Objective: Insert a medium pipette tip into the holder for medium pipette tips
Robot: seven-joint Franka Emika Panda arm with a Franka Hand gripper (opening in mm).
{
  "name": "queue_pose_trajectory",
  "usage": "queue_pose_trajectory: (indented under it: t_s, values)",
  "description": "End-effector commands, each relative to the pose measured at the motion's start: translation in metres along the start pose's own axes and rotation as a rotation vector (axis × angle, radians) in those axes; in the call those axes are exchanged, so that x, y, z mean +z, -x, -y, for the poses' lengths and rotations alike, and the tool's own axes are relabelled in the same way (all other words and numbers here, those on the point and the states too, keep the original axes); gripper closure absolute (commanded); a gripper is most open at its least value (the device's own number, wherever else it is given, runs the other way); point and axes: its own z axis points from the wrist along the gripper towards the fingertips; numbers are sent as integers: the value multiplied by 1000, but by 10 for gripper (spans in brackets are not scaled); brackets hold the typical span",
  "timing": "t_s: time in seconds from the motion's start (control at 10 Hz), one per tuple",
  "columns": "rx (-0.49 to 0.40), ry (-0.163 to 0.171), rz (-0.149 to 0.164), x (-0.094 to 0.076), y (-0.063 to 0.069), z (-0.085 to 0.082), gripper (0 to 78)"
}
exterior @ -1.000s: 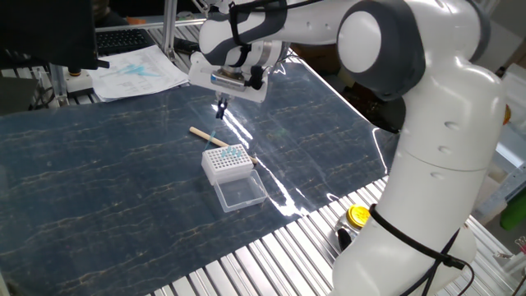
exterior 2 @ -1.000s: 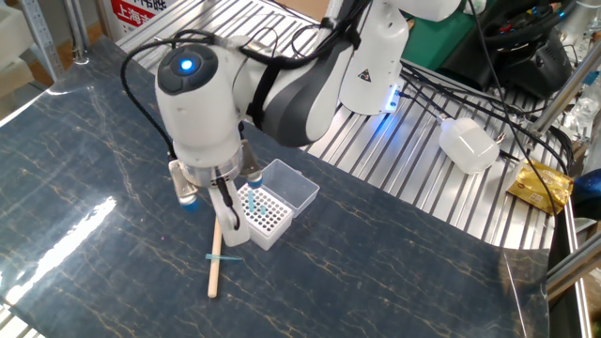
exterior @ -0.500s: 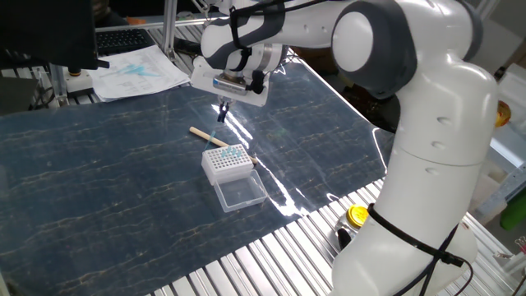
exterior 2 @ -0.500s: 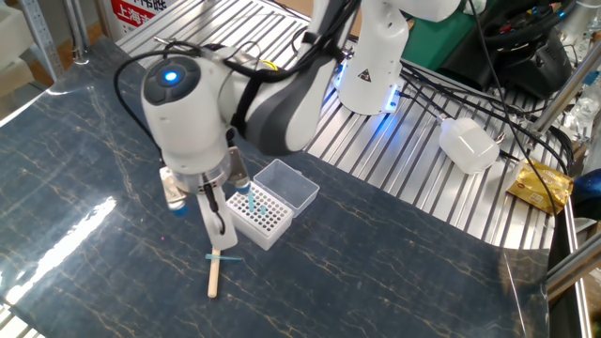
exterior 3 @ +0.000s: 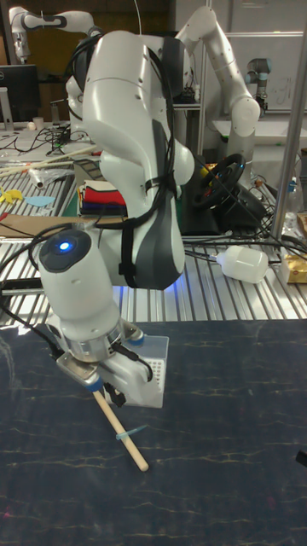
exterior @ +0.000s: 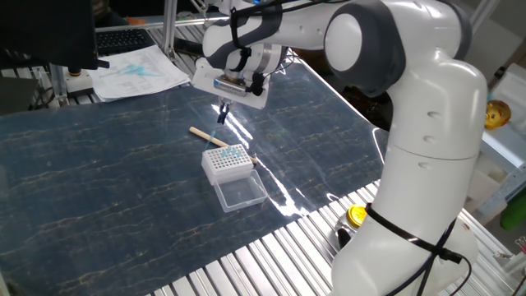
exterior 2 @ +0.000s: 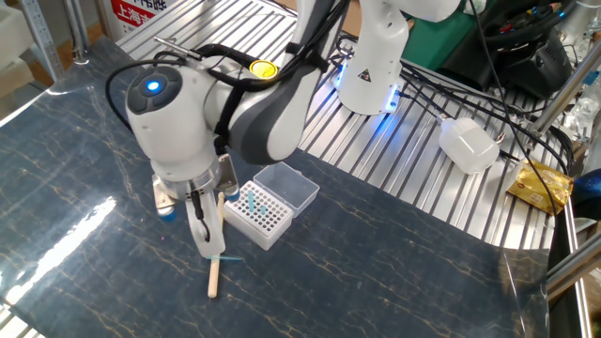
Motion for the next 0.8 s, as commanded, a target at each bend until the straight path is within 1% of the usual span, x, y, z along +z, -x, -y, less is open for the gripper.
queue_pose_trajectory:
  t_s: [0.1,0.3,0.6,0.7,0.8]
  values:
    - [28,29,-27,4,5,1,776]
    - [32,34,-31,8,9,3,776]
    - [38,54,-51,11,14,3,776]
    - [54,67,-68,12,17,2,776]
    - [58,68,-70,13,19,1,776]
